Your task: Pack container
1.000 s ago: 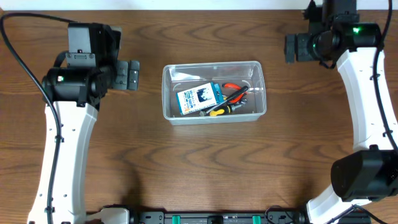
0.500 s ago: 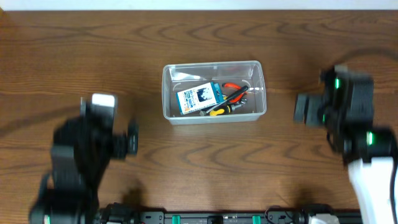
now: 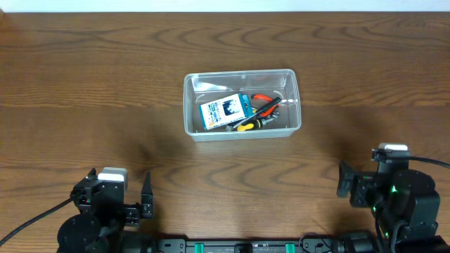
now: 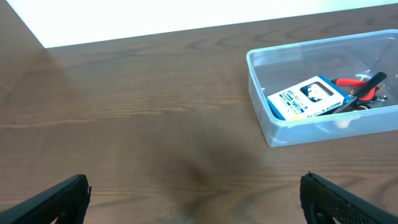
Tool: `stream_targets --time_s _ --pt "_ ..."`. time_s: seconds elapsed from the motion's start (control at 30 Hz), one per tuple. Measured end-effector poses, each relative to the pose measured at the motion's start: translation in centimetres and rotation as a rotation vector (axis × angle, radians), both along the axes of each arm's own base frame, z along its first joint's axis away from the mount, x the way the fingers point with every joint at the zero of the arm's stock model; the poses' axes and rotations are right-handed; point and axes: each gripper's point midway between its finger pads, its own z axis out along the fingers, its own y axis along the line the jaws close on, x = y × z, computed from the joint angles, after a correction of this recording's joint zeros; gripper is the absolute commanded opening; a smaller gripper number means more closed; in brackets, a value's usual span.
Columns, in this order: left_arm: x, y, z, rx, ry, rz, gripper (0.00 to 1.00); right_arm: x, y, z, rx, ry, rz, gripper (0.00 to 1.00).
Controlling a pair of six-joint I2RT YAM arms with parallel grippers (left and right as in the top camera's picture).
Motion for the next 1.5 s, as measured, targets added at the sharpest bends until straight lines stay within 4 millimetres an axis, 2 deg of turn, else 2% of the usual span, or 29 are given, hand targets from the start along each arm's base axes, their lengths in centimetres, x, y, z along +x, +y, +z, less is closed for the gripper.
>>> stream_targets --time_s 0.2,0.67,0.83,0.93,1.0,1.1,1.23,1.37,1.5 --pt "0.0 0.0 0.0 0.0 0.0 0.0 0.98 -1.3 -0.1 -1.5 -0.008 0.081 -0.001 0.99" --pt "0.0 0.0 0.0 0.0 0.0 0.0 0.98 -1.4 -0.2 -1.5 -0.012 0.08 -0.003 0.99" --pt "0.0 0.0 0.0 0.0 0.0 0.0 0.98 -1.4 -0.5 -0.3 -0.014 -0.013 -0.015 0.99" --pt "0.0 0.0 0.0 0.0 0.0 0.0 0.98 -1.3 -0.5 0.9 0.002 -0.165 -0.016 0.99" --pt "0.0 0.0 0.0 0.0 0.001 0.0 0.98 -0.4 -0.3 1.6 0.016 -0.304 -0.009 0.99" --pt "0.0 0.0 -0.1 0.0 0.002 0.0 0.98 1.7 0.4 1.1 0.031 -0.449 0.02 0.99" --pt "0.0 0.0 -0.1 0.0 0.002 0.0 0.98 5.6 1.4 -0.4 0.043 -0.628 0.06 0.99" --pt "0.0 0.0 -0.1 0.0 0.003 0.0 0.98 7.0 2.0 -2.7 -0.003 -0.687 0.105 0.99" --pt "0.0 0.0 -0.1 0.0 0.003 0.0 0.98 7.2 2.1 -6.0 -0.083 -0.627 0.149 0.99"
